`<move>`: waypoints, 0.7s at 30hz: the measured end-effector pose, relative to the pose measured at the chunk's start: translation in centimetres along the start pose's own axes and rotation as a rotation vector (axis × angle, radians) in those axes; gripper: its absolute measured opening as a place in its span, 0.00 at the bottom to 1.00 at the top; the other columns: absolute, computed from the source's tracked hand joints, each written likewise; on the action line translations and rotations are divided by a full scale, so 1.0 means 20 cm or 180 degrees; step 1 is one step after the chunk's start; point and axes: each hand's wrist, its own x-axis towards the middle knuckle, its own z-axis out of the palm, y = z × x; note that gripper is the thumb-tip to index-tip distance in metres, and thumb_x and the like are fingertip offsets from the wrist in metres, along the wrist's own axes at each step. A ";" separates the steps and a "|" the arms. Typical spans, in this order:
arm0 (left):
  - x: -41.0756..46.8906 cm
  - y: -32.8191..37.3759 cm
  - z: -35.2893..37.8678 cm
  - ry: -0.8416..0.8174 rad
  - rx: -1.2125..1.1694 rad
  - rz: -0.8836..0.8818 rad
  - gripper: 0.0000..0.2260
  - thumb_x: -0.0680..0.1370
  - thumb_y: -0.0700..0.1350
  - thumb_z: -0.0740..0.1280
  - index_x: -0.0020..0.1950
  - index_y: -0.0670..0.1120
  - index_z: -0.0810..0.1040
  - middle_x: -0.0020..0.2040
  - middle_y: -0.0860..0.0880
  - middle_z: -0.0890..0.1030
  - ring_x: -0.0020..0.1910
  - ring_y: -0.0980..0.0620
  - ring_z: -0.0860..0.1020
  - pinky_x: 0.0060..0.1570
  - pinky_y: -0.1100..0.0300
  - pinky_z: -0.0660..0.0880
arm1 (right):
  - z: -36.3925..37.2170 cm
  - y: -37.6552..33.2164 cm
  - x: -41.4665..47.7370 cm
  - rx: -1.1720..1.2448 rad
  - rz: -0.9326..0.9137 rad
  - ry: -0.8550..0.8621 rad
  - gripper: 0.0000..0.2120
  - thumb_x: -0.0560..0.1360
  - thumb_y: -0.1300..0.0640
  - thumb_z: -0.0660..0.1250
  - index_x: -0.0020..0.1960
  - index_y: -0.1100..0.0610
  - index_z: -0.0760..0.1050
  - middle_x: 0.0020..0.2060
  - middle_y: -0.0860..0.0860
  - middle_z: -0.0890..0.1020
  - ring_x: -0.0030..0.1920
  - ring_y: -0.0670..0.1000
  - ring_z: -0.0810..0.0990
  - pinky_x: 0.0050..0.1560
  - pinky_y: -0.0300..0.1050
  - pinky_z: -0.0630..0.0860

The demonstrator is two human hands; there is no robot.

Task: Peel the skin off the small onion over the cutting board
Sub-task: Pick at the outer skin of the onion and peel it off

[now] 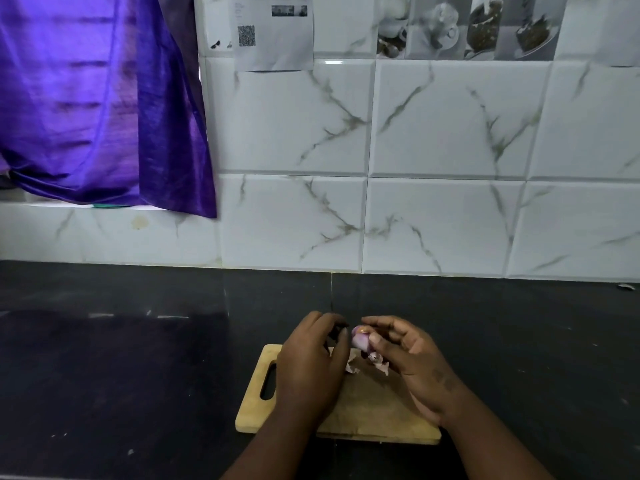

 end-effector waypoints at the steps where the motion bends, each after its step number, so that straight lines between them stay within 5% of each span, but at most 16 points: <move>1: 0.00 0.01 0.00 -0.0008 -0.0084 0.0105 0.05 0.79 0.47 0.70 0.54 0.54 0.83 0.47 0.61 0.79 0.46 0.62 0.78 0.42 0.67 0.77 | 0.00 0.00 0.00 -0.0049 0.0013 -0.0020 0.13 0.78 0.64 0.70 0.61 0.58 0.82 0.56 0.55 0.88 0.58 0.53 0.86 0.57 0.44 0.83; 8: -0.01 0.01 0.00 -0.0233 -0.0156 0.0321 0.06 0.78 0.47 0.71 0.54 0.54 0.85 0.47 0.59 0.82 0.46 0.61 0.80 0.44 0.62 0.80 | -0.01 0.00 -0.01 -0.0152 0.0041 -0.0002 0.13 0.78 0.66 0.70 0.61 0.59 0.83 0.55 0.57 0.88 0.57 0.56 0.87 0.61 0.54 0.83; 13: -0.01 0.00 -0.01 -0.0214 -0.0258 0.0323 0.07 0.78 0.46 0.72 0.55 0.53 0.86 0.48 0.59 0.84 0.46 0.63 0.81 0.46 0.63 0.81 | -0.01 0.01 0.00 -0.0149 -0.0013 0.0072 0.13 0.78 0.67 0.70 0.61 0.60 0.83 0.53 0.56 0.88 0.54 0.53 0.88 0.54 0.44 0.85; 21: -0.01 0.01 0.00 -0.0316 -0.0093 0.0327 0.08 0.78 0.49 0.69 0.55 0.54 0.84 0.48 0.60 0.81 0.45 0.62 0.79 0.44 0.64 0.80 | -0.01 0.03 0.01 -0.0214 -0.0052 0.0019 0.13 0.77 0.65 0.70 0.60 0.58 0.84 0.54 0.57 0.88 0.55 0.55 0.87 0.56 0.49 0.85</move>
